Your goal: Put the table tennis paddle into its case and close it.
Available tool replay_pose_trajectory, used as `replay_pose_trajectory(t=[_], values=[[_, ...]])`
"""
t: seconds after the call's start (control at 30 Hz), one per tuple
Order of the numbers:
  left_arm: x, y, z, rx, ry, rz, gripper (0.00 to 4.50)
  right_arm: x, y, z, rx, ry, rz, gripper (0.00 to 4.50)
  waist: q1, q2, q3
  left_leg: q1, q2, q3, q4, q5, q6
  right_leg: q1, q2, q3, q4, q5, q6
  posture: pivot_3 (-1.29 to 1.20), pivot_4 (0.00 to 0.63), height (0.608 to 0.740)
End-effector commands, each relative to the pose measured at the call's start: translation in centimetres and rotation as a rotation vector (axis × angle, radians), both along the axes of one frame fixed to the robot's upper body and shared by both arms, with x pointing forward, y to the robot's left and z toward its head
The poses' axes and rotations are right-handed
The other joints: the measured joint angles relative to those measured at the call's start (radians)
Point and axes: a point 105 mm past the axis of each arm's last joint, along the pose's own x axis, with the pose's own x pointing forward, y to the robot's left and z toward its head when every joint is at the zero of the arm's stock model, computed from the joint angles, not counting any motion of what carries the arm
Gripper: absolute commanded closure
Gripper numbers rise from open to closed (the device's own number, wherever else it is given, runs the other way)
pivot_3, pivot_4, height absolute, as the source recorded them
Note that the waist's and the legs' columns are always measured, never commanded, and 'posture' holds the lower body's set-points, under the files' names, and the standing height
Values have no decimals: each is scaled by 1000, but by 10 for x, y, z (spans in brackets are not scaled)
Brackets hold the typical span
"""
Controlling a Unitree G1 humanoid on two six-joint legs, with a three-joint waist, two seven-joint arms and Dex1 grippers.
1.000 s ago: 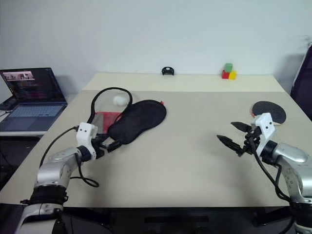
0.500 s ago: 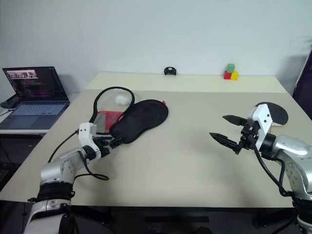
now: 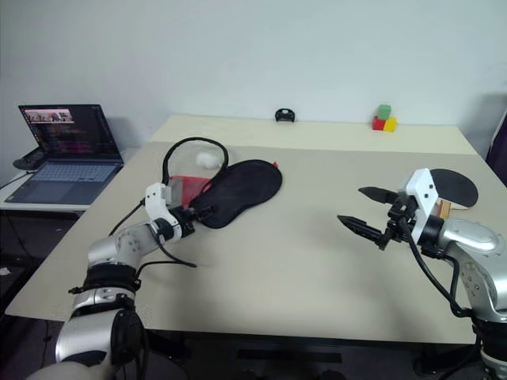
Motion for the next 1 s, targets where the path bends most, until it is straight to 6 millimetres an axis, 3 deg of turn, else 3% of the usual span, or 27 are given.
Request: replay_pose_trajectory(t=[0.03, 0.1, 0.2, 0.37, 0.57, 0.73, 1.0], values=[[5, -11, 3, -7, 6, -25, 0, -5, 1, 11, 9, -39, 6, 55, 1, 0, 0, 0, 0, 0, 0, 0, 0, 0, 0, 0, 0, 0, 0, 0, 150, 740], [6, -14, 0, -23, 18, -23, 0, -5, 0, 11, 11, -38, 2, 55, 2, 0, 0, 0, 0, 0, 0, 0, 0, 0, 0, 0, 0, 0, 0, 0, 150, 740], [6, -22, -1, -41, 23, -37, 593, -6, 1, 11, 13, -37, -2, 0, 4, 0, 0, 0, 0, 0, 0, 0, 0, 0, 0, 0, 0, 0, 0, 0, 150, 740], [2, -40, -3, -57, 35, -93, 2306, -6, 2, 11, 18, -35, -5, 0, 4, 0, 0, -1, 0, -1, 0, 0, 0, 0, 0, 0, -1, 0, 0, 0, 150, 740], [-1, -46, -2, -68, 37, -108, 4347, -6, 2, 12, 22, -36, -7, 0, 2, 0, 0, -1, 0, -1, 0, 0, 0, 0, 0, 0, -1, 0, 0, 0, 150, 740], [-6, -63, 5, -73, 23, -170, 4462, -6, 2, 13, 25, -36, -10, 0, 2, -1, 0, -2, 0, -1, 0, 0, 0, -1, 0, 0, -1, 0, 0, 0, 150, 740], [-20, -127, 7, -85, 33, -377, 4462, -9, 0, 13, 27, -37, -22, 0, 2, -1, 1, -2, 0, -1, 0, 0, -1, -1, 0, 0, -1, 0, 0, 0, 150, 740]])
